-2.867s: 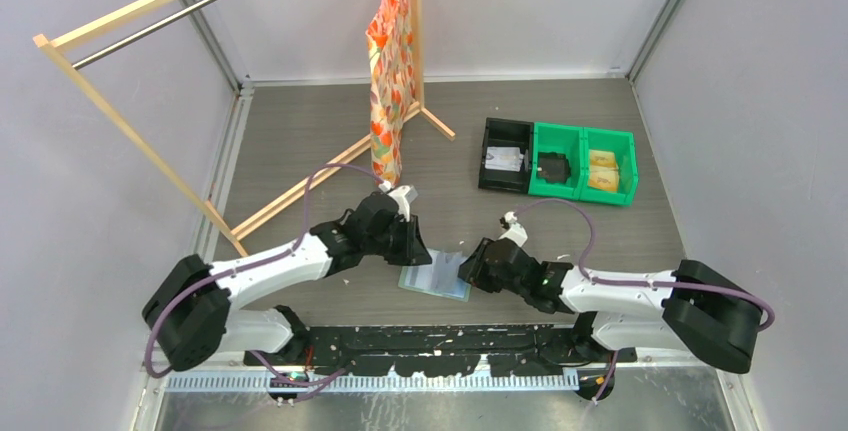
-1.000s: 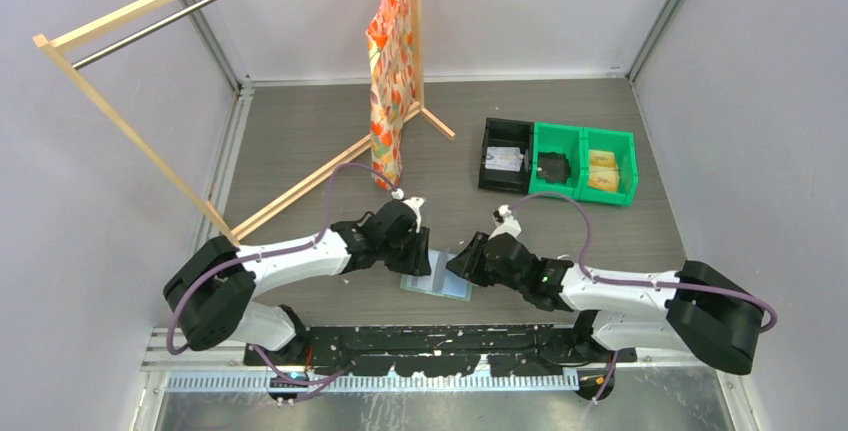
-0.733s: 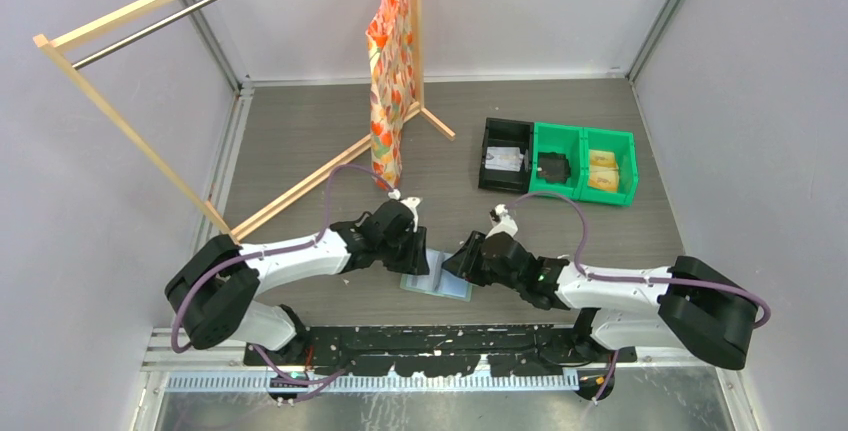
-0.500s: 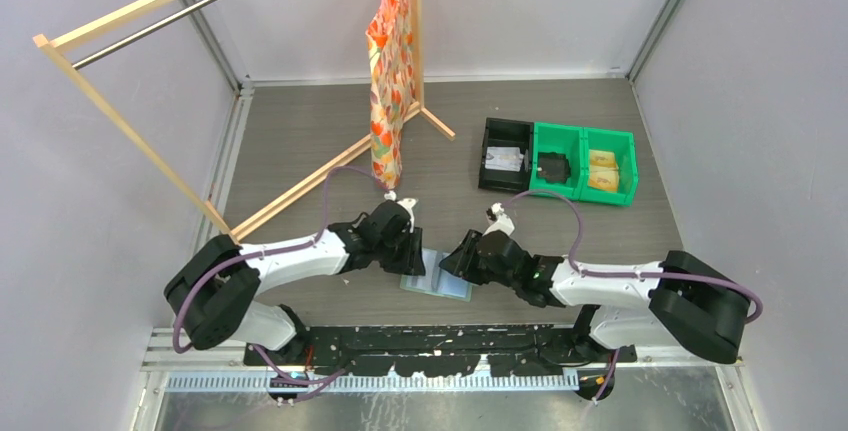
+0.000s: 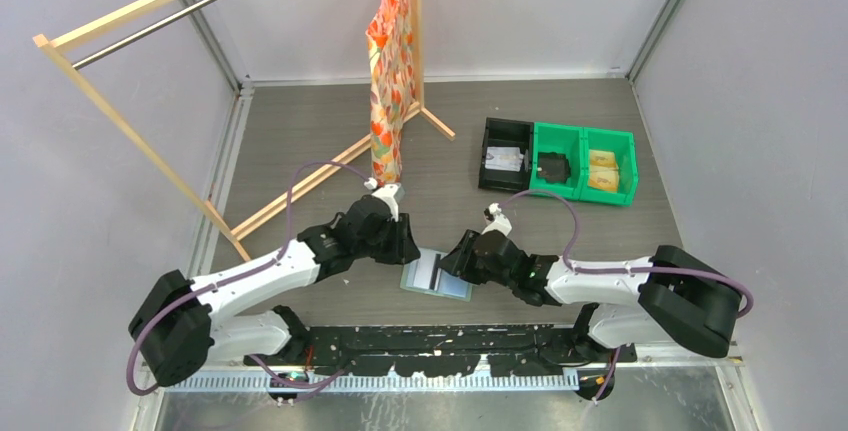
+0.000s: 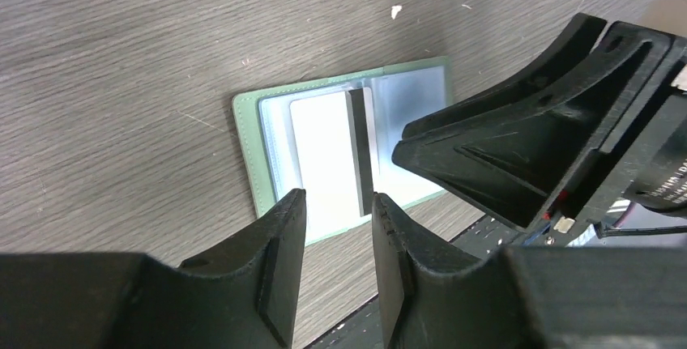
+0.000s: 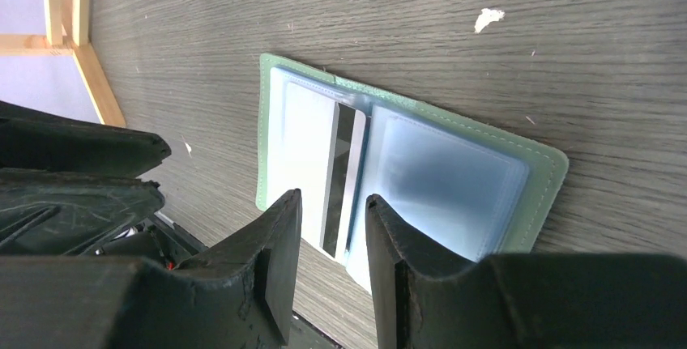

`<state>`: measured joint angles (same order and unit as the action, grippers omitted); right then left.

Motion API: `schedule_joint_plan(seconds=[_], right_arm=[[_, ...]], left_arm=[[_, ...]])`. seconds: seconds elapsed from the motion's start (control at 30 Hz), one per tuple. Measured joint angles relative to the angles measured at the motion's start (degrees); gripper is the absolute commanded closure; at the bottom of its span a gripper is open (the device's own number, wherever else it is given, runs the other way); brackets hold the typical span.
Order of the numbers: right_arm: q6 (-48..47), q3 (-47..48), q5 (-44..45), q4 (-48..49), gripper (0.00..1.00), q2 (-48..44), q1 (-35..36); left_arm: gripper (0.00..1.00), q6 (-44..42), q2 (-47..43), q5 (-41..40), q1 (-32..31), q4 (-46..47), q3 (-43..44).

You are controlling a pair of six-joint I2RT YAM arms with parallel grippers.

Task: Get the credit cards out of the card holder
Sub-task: Remove the credit card from the card holder.

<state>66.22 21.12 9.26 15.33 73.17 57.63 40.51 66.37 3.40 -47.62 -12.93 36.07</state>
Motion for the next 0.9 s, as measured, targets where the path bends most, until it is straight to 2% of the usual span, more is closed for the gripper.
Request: schedule_joint_plan(seconds=[0.33, 0.63, 0.9], right_arm=[[0.07, 0.00, -0.26, 0.31, 0.62, 0.70, 0.00], [0.31, 0.00, -0.96, 1.40, 0.59, 1.05, 0.00], [2.95, -0.13, -1.97, 5.90, 0.59, 5.44, 0.00]], left_arm=[[0.65, 0.04, 1.79, 0.48, 0.00, 0.04, -0.02], [0.70, 1.62, 11.56, 4.04, 0.17, 2.67, -0.70], [0.71, 2.80, 12.37, 4.15, 1.22, 3.21, -1.33]])
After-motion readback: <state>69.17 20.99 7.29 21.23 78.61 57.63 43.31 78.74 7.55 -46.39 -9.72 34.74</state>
